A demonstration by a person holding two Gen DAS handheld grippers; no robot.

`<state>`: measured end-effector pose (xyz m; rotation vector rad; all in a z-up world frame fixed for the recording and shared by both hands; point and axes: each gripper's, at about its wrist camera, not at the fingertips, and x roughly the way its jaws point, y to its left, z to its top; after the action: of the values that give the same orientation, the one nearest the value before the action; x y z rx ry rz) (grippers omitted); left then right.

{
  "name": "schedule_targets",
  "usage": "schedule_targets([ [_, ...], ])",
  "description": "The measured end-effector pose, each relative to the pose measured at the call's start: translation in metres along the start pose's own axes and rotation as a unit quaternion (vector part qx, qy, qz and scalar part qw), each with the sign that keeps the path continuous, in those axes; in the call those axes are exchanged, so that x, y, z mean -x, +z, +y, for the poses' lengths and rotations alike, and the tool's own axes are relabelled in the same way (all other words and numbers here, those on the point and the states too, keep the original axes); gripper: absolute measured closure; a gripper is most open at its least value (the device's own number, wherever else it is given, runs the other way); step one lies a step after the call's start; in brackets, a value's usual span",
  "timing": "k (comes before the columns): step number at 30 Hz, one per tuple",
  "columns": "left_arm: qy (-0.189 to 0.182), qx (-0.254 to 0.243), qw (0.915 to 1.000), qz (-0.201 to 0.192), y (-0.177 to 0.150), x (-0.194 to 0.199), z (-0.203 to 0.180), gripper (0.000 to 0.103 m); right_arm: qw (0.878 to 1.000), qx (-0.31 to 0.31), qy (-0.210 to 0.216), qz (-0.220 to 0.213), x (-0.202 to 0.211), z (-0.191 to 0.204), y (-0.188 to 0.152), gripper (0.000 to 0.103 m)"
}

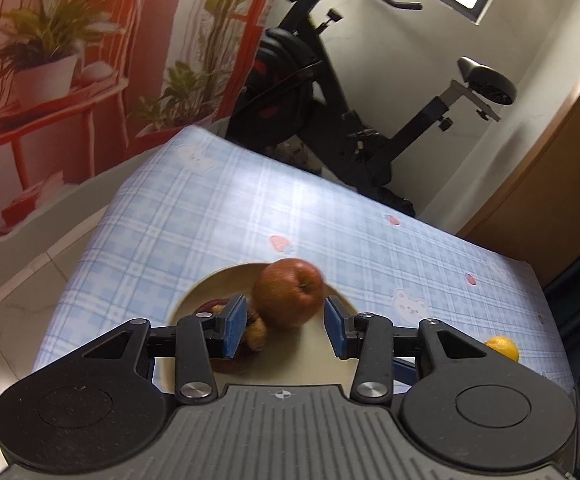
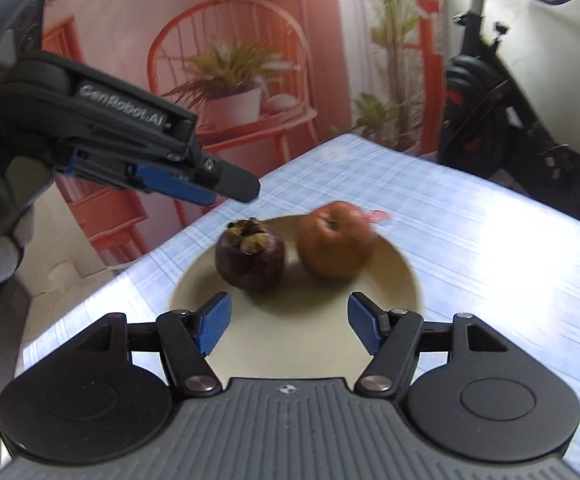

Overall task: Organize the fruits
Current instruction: 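Move the left gripper to a yellow lemon and grasp it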

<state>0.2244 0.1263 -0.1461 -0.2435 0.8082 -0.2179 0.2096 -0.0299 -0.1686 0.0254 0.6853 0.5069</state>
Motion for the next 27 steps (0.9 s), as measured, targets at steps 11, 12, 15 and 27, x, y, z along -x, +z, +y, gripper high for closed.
schedule_targets([
  [11, -0.038, -0.043, 0.9981, -0.022, -0.015, -0.010, -0.081, 0.058, 0.994, -0.038, -0.081, -0.055, 0.087, -0.063, -0.038, 0.035],
  [12, -0.040, -0.046, 0.9979, -0.022, -0.017, -0.011, -0.087, 0.058, 0.993, -0.042, -0.090, -0.058, 0.092, -0.070, -0.040, 0.035],
  [15, -0.046, -0.053, 0.9973, -0.020, -0.020, -0.017, -0.104, 0.058, 0.991, -0.061, -0.100, -0.065, 0.108, -0.088, -0.047, 0.035],
  [27, -0.060, -0.089, 0.9942, 0.011, -0.037, -0.051, -0.167, 0.058, 0.985, -0.078, -0.137, -0.072, 0.146, -0.140, -0.083, 0.035],
])
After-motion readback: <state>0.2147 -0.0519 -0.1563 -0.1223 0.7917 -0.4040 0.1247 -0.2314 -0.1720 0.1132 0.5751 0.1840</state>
